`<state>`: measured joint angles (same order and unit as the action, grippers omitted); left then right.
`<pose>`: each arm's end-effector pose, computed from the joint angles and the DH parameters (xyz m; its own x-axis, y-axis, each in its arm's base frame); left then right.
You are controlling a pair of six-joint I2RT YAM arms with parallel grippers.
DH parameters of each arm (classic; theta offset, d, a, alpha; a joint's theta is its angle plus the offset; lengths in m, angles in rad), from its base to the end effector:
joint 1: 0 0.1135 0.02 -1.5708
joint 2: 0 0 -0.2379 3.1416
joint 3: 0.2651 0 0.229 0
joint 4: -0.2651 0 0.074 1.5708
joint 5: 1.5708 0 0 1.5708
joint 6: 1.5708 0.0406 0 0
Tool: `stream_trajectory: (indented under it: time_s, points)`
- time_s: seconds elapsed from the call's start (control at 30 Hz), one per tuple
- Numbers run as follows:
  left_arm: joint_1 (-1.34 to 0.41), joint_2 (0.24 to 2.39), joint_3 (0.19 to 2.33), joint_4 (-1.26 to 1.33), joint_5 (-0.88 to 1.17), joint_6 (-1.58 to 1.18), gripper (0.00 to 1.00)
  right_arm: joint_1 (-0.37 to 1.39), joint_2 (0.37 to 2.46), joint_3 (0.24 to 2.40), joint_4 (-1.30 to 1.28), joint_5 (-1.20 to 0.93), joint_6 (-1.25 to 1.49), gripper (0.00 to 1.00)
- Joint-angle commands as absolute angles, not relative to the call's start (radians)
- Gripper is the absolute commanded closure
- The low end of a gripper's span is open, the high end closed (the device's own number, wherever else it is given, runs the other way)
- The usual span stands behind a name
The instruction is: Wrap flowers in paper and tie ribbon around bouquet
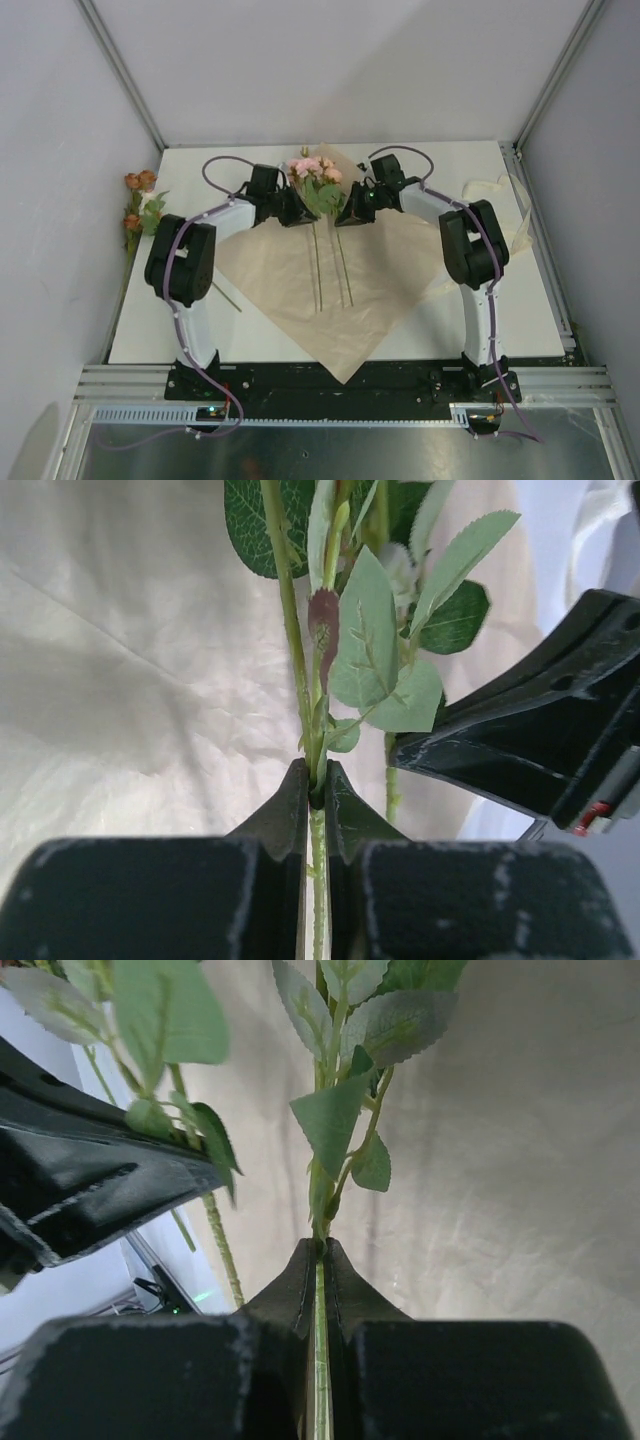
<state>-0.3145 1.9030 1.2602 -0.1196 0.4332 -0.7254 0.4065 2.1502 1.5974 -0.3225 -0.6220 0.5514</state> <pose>0.3662 -0.1370 0.1774 -0.8692 -0.3504 -0.3488 -0.0096 0.7173 -0.6967 0.3933 0.1951 0.1654 -0.9487 0.0552 -0.3115 -0.1964 0.6691 0.7167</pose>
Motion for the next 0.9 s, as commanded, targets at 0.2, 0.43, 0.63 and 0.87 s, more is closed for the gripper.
stream_trajectory:
  time_s: [0.2,0.43,0.63,0.87]
  points:
    - [-0.32,2.074,1.387,-0.103,0.461,-0.641,0.74,0.406,2.312,1.674,-0.192,-0.685,0.624,0.92]
    - [-0.217,1.835,1.315,-0.308,0.456,-0.478,0.25,0.384,2.22,1.681,-0.268,-0.688,0.557,0.45]
    - [0.079,1.544,1.15,-0.492,0.304,-0.365,0.12,0.353,2.055,1.638,-0.348,-0.647,0.419,0.21]
    - [0.338,1.554,1.164,-0.607,0.067,-0.245,0.19,0.377,1.99,1.667,-0.48,-0.578,0.24,0.19]
